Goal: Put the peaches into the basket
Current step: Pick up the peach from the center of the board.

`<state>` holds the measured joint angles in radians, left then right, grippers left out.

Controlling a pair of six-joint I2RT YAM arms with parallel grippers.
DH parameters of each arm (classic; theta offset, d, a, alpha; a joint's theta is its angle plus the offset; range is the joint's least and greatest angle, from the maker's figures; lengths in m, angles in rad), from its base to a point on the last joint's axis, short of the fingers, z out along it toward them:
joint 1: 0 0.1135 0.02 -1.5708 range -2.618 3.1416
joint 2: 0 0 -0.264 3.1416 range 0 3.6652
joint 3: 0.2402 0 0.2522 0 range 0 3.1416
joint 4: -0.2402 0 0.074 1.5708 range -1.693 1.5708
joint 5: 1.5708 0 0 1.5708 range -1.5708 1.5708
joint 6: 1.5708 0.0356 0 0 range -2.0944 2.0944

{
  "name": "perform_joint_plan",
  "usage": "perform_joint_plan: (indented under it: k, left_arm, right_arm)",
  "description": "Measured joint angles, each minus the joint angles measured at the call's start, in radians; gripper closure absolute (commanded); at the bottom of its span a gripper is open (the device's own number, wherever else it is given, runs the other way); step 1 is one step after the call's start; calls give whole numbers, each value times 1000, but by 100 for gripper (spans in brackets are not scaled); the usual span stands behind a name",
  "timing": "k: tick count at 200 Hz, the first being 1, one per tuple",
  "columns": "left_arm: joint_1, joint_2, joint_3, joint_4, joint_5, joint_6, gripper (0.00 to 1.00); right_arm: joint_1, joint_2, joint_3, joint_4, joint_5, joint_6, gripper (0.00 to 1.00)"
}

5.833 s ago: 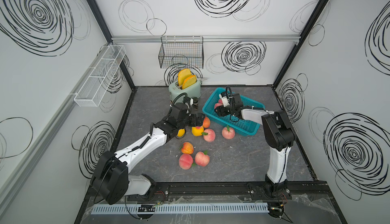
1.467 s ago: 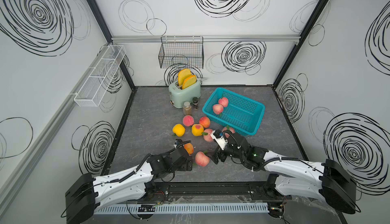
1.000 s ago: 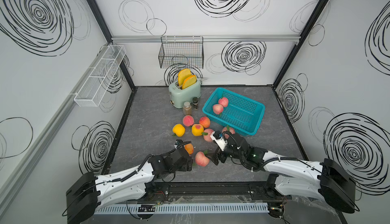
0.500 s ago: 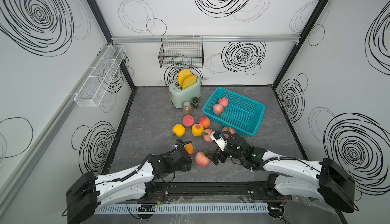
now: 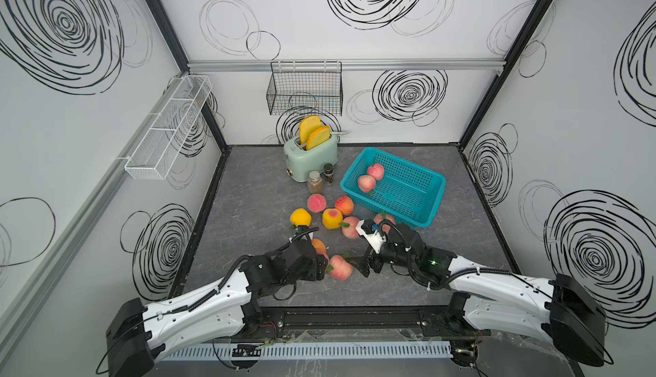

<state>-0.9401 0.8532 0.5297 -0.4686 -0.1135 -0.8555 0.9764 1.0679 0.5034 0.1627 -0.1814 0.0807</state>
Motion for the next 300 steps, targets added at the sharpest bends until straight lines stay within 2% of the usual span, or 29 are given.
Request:
perform_joint_plan:
  k: [112,182,300]
  left_arm:
    - [190,-15,53,142,294,19,24]
    - [195,34,67,229,384,21,24]
    - [149,93,71,324,426,18,22]
  right_arm:
    - [5,-37,44,9,-75,-101,1]
    - [16,33,75,49,-85,-119,1]
    - [17,117,96,111,-108,-118,1]
